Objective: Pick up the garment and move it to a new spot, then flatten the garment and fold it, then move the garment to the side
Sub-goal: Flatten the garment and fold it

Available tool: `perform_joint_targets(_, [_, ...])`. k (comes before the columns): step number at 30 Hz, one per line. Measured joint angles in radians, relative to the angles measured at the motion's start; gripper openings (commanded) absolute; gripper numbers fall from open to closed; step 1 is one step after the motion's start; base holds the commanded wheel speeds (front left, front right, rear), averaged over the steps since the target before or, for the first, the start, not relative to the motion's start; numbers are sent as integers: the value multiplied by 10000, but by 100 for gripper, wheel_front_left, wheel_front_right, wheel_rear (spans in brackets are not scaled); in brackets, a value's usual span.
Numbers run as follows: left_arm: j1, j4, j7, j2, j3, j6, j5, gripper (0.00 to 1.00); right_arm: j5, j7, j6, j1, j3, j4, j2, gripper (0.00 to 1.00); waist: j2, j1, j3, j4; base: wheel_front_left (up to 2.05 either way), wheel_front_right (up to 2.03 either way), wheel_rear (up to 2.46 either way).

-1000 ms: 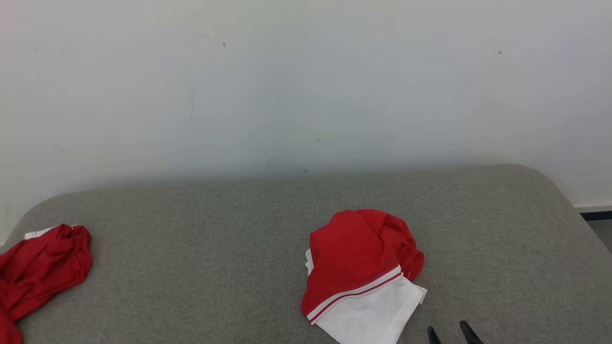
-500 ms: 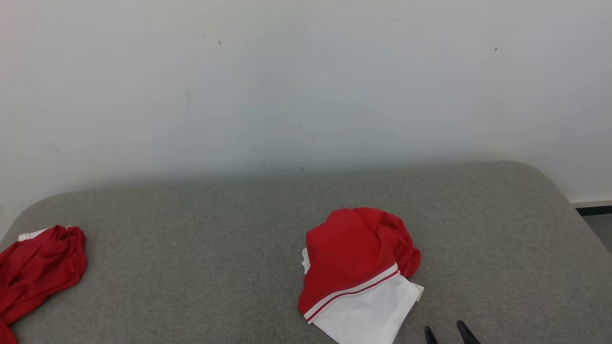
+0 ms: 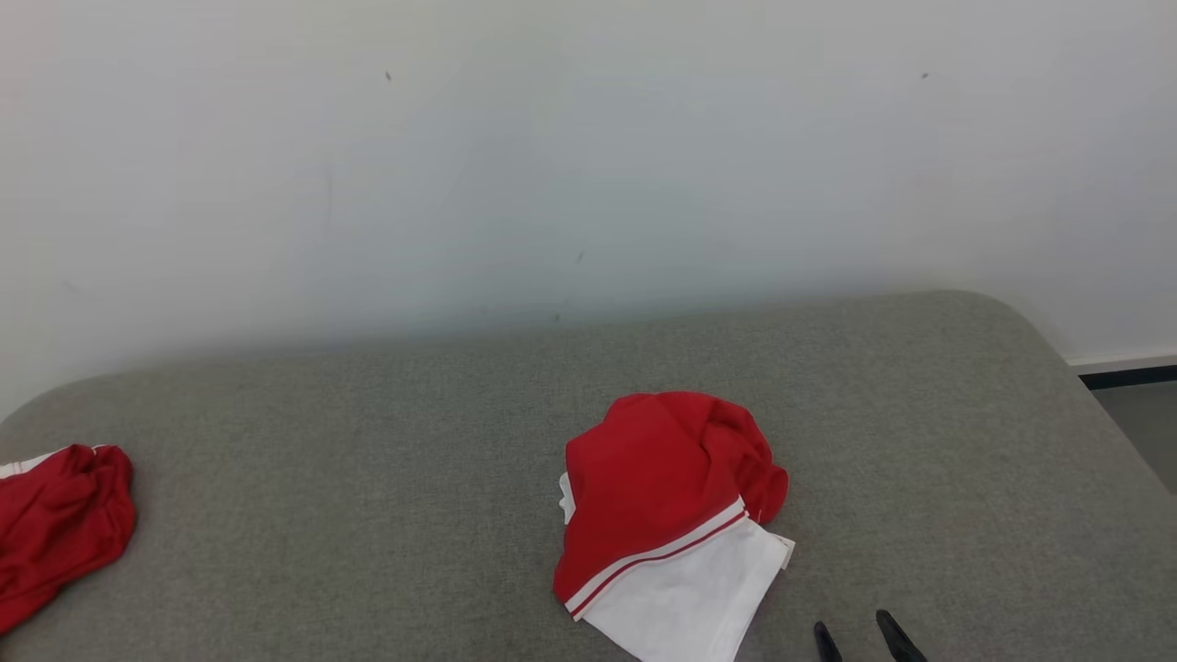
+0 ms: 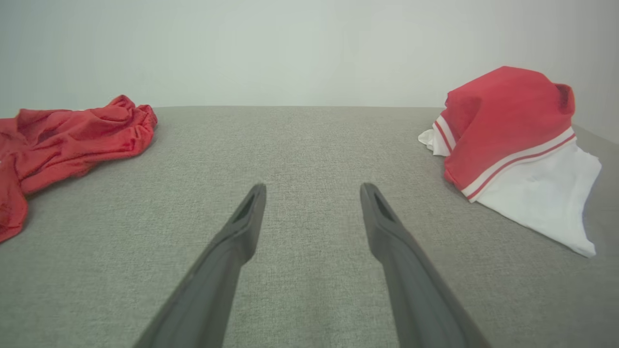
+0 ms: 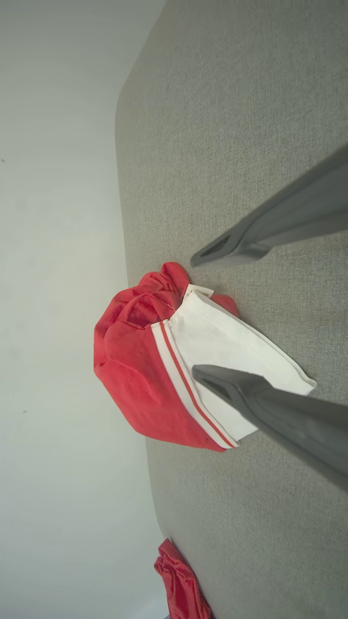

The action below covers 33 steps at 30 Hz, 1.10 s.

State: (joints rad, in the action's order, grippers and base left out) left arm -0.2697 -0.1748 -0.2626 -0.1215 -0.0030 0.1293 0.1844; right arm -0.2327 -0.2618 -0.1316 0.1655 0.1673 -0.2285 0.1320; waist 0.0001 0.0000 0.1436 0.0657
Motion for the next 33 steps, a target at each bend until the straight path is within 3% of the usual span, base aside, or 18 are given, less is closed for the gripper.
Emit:
perform_joint_targets(11, [1357,-1407,6,-111,-1816,2,794,100,10,63,-2,-240,155,77,119,100,0,0,-277,1016,0,0,0])
perform_joint_targets(22, [3419,-3831,855,251,-2290,-10,1576,100,-48,75,-2,-550,299,173,276,100,0,1,-756,2666,0,0,0])
perform_joint_targets(28, [4470,-5185,1427,387,-2217,-259,1829,100,-94,58,0,-648,176,188,274,100,1,1,-1170,3394,0,0,0])
perform_joint_targets(33, [5242,-6234,1590,531,-1958,-1085,1990,100,-75,42,0,-659,121,217,222,100,0,1,-1546,3712,0,0,0])
